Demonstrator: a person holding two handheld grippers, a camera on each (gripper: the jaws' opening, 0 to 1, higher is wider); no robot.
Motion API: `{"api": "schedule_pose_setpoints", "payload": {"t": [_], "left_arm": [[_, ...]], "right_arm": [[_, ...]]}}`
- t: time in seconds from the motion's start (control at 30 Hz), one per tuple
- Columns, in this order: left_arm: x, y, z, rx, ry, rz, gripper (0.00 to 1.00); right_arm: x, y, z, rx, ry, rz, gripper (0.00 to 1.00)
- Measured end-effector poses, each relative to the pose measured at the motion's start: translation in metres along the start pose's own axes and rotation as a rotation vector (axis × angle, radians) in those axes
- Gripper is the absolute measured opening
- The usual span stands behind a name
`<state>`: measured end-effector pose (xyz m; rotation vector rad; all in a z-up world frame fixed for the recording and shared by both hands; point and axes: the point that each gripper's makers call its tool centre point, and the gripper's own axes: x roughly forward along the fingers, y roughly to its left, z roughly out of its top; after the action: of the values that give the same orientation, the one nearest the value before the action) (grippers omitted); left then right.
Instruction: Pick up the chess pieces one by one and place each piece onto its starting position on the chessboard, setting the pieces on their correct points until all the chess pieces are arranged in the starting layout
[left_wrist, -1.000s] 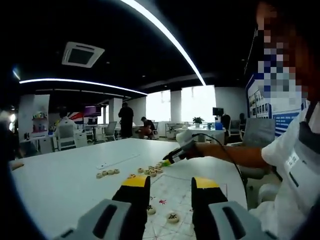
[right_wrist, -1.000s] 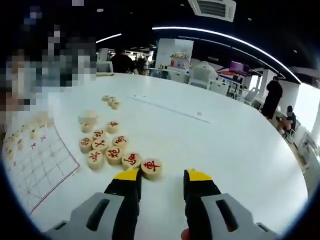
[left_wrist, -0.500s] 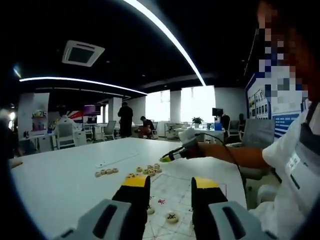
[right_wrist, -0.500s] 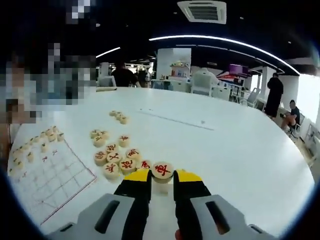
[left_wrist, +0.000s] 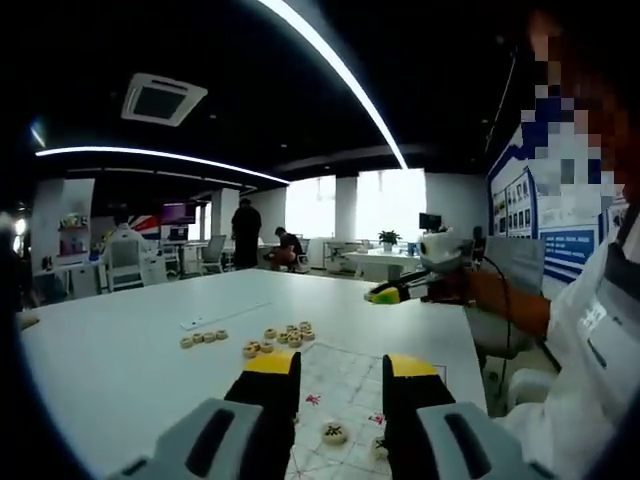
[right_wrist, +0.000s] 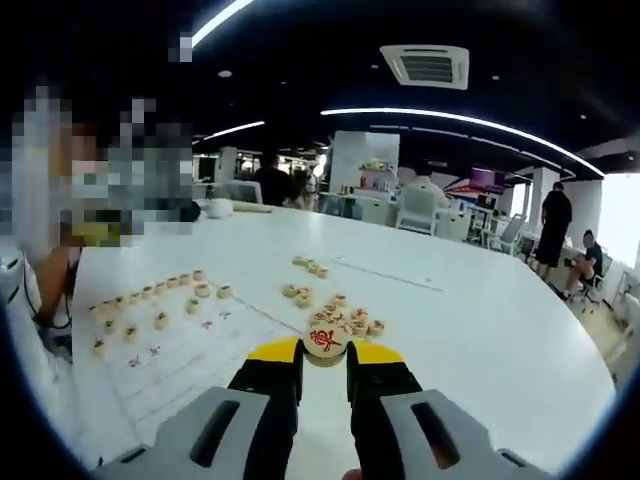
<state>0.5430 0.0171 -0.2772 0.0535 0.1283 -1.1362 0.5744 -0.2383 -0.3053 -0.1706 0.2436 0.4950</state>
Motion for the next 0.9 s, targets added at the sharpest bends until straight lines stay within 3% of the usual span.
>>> {"api": "schedule_pose_setpoints", "payload": {"t": [0.3, 0.43, 0.63, 0.9], "left_arm": [[0.000, 0.001, -0.001, -0.004, 0.004, -0.002, 0.34], [0.000, -0.001, -0.001, -0.001, 0.006, -0.002, 0.34], [-0.001, -0.003, 0.001, 0.005, 0.001, -0.001, 0.34], [0.000, -0.006, 0.000, 0.010, 0.006, -0.011, 0.34]], "right_arm": [[-0.046, 0.062, -0.044, 0.002, 0.090, 0.070, 0.19], [-0.059, 0.078, -0.048, 0.006, 0.087, 0.079, 0.19], [-0.072, 0.090, -0.046, -0.007, 0.069, 0.074, 0.19], [-0.073, 0.090, -0.053, -0.017, 0.085, 0.045, 0.19]]}}
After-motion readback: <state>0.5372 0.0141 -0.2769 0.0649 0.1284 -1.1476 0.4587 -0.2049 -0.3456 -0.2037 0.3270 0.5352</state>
